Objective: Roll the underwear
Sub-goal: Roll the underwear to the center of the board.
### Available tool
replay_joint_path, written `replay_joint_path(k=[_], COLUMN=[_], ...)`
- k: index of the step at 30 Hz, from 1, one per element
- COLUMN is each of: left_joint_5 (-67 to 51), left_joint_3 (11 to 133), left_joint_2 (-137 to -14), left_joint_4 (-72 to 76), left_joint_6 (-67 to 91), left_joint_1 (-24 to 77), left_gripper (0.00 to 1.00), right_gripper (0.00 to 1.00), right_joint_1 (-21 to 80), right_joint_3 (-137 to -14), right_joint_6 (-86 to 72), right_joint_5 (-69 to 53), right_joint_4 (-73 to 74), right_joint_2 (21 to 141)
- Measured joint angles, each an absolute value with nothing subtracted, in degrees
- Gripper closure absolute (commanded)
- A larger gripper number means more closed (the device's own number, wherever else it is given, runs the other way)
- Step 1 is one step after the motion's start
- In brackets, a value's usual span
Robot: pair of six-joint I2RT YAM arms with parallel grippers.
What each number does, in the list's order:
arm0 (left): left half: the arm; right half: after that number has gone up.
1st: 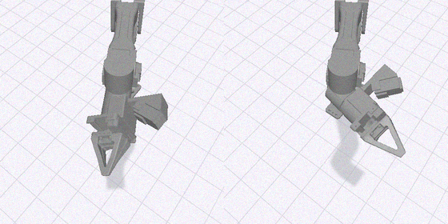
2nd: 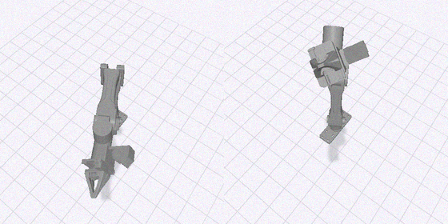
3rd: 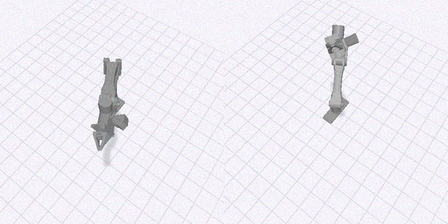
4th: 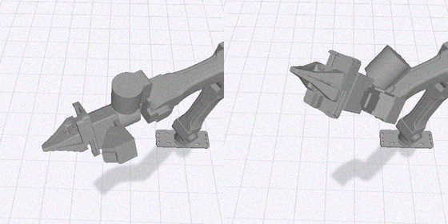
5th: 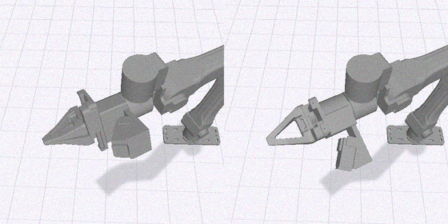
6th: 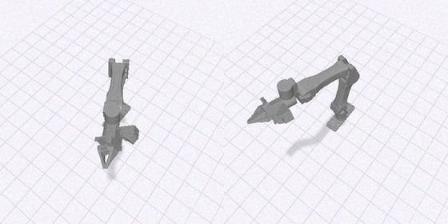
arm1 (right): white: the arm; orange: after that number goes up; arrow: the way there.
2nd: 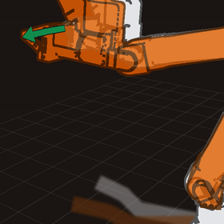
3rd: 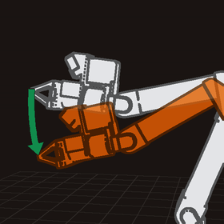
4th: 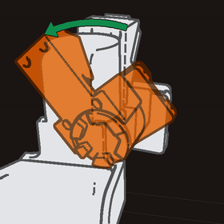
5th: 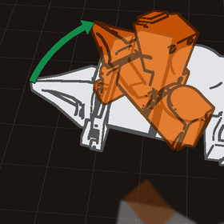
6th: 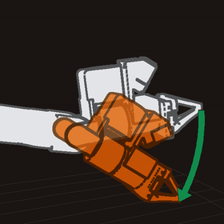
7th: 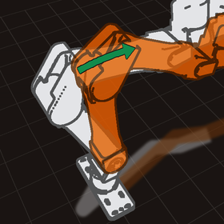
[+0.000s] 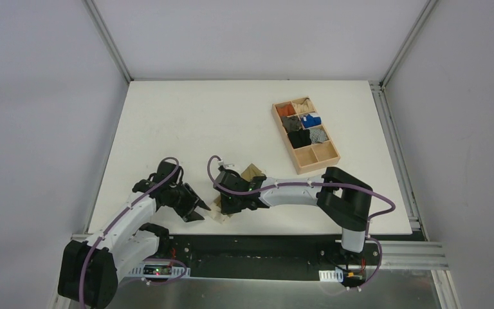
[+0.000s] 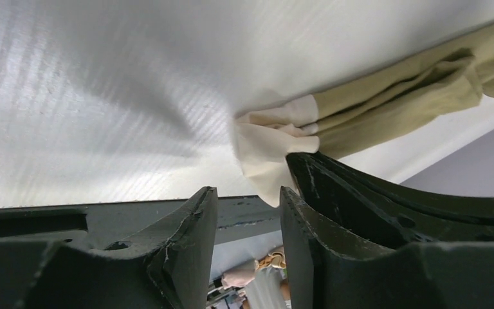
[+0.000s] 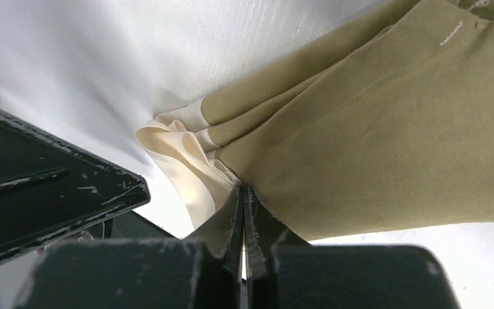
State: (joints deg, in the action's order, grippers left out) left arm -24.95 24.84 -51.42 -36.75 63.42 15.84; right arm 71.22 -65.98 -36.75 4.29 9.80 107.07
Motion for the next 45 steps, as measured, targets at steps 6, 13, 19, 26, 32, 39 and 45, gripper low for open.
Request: replay_joint_path(k=[6, 13, 19, 26, 32, 39, 45], left_joint_5=[-24.9, -25.9, -28.0, -29.6, -29.9, -29.9, -29.8], left_joint_3=[22.6, 22.5, 23.1, 23.6, 23.6, 23.6, 23.7], left_joint_2=[-54.2, -63.2, -68.2, -71.3, -71.3, -71.2, -71.2], left_joint_4=[-33.3, -27.0, -23.6, -22.2, -22.1, -22.1, -22.1], left_joint_6=[63.4, 63.5, 63.4, 63.0, 63.0, 63.0, 63.0], left_joint_1=[15.8, 15.8, 16.1, 16.2, 16.2, 16.4, 16.6], left_gripper=[0.61, 0.64, 0.87, 1.0, 1.0, 1.0, 1.0], right_gripper=[1.0, 1.0, 1.0, 0.61, 0.58, 0.73, 0.73], right_joint_1=[71.1, 71.1, 71.1, 71.1, 71.8, 75.6, 78.4], right_joint_3=[-65.9, -65.9, -65.9, -65.9, -65.3, -65.6, -69.6], right_joint_6=[-36.8, -36.8, -36.8, -36.3, -34.7, -31.7, -30.2], right_joint_5=[4.1, 3.9, 3.8, 4.6, 9.4, 14.7, 14.4], right_joint_4=[9.7, 9.7, 9.6, 11.2, 17.3, 19.3, 19.0], right_joint_2=[107.1, 107.1, 107.1, 105.7, 101.3, 96.9, 100.2])
